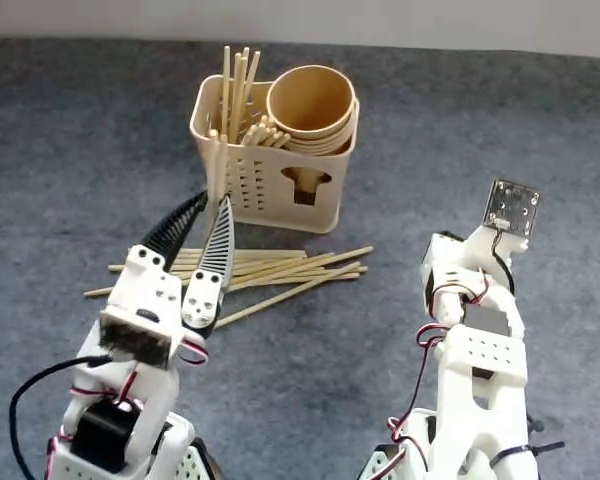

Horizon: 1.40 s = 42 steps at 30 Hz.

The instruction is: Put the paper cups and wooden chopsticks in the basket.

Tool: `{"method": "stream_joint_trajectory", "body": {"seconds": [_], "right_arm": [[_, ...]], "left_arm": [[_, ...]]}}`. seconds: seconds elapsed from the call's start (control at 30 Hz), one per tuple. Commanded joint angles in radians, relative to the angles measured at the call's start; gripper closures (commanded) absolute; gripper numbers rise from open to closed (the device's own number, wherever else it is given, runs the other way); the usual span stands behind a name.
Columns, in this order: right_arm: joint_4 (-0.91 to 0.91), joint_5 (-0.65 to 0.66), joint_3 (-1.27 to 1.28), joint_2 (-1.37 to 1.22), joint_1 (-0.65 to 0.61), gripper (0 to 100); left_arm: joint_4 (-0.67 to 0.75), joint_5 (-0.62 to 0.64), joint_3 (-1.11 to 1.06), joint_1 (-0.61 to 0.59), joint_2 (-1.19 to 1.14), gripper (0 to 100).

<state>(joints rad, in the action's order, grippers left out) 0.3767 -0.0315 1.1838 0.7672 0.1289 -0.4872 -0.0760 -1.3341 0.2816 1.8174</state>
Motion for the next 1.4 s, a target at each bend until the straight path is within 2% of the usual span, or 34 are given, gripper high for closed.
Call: {"method": "stream_joint_trajectory", "body": {"seconds": [0.0, 0.3, 0.57, 0.77, 0.97, 1.37], "right_arm": [[-0.022, 0.012, -0.010, 0.015, -0.002, 98.8], [-0.022, 0.012, -0.007, 0.015, -0.012, 98.8], [-0.022, 0.012, -0.007, 0.015, -0.013, 98.8], [-0.022, 0.012, -0.007, 0.015, -0.013, 98.8], [-0.022, 0.012, -0.007, 0.015, -0.013, 98.8], [-0.022, 0.012, -0.007, 0.015, -0.013, 98.8]], "left_arm": [[0.028, 0.011, 0.107, -0.007, 0.012, 99], [0.183, 0.008, 0.154, -0.005, -0.041, 99], [0.216, 0.006, 0.407, -0.007, -0.426, 99], [0.354, 0.009, 0.573, -0.088, -0.765, 99], [0.370, 0.012, 0.723, -0.157, -1.069, 99], [0.371, 0.014, 0.894, -0.151, -1.307, 99]]}}
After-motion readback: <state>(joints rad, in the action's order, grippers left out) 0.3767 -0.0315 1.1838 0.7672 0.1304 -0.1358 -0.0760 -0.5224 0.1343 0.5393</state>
